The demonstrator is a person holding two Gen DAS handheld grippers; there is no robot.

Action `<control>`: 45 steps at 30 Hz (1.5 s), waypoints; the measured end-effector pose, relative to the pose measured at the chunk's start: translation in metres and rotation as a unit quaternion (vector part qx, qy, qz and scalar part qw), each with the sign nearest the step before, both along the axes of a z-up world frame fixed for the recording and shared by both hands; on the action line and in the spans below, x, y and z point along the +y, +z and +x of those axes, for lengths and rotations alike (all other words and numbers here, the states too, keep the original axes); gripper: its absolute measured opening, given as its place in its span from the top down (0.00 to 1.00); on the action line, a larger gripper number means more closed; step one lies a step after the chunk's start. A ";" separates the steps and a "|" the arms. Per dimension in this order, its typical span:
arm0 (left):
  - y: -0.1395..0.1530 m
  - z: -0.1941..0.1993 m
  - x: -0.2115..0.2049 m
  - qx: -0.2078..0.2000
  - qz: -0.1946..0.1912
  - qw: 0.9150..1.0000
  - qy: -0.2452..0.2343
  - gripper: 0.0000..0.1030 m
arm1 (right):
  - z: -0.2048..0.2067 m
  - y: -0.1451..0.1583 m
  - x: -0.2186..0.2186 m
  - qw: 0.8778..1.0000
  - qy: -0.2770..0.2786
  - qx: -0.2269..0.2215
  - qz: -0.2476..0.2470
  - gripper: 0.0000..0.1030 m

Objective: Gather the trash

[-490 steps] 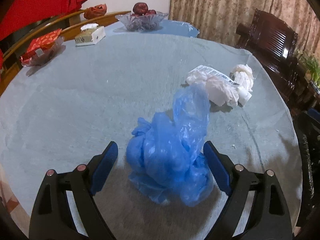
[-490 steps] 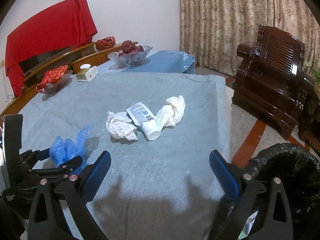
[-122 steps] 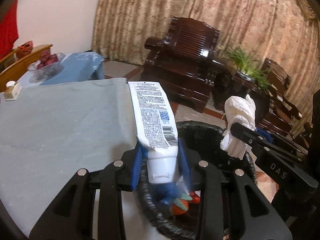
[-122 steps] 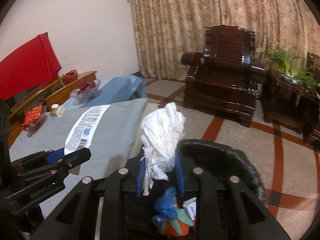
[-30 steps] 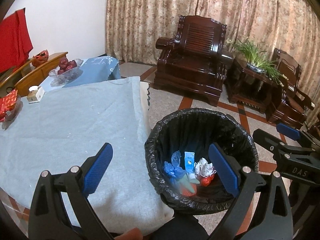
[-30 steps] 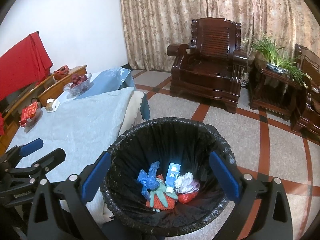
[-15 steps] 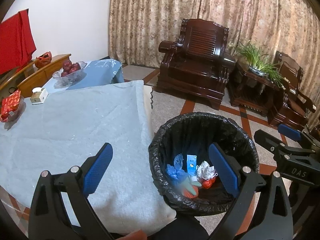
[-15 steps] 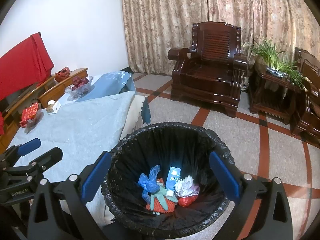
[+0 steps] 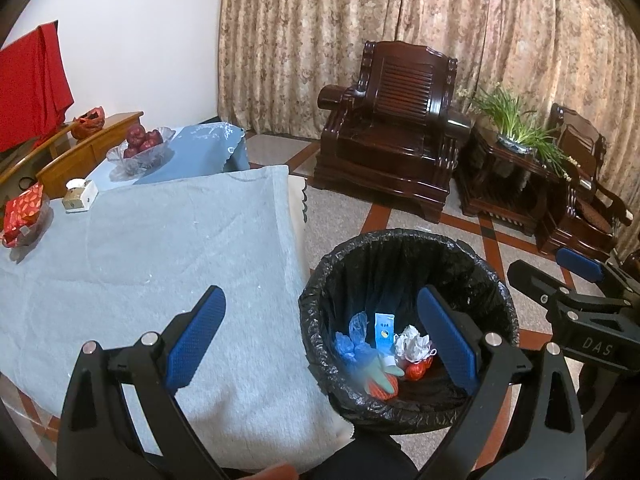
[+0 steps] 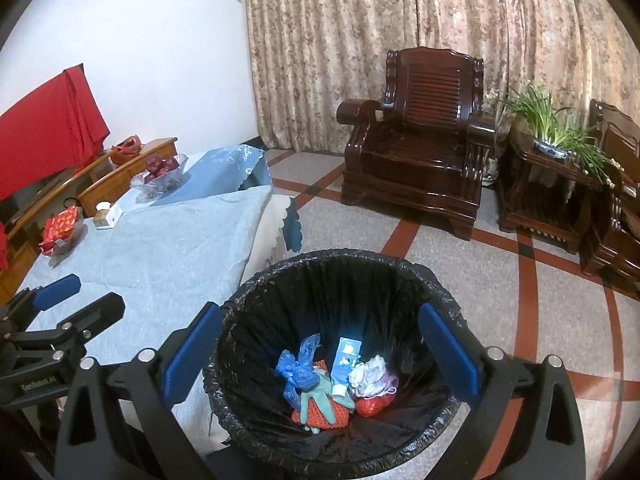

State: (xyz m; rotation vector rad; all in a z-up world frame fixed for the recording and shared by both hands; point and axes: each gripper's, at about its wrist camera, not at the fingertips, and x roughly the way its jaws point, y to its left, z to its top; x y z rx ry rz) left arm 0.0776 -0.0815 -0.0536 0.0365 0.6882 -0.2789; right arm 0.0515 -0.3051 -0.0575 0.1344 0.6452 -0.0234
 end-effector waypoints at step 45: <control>0.004 0.002 0.000 0.000 0.000 1.000 -0.001 0.09 | 0.001 0.005 0.003 1.000 0.002 -0.001 -0.008 0.06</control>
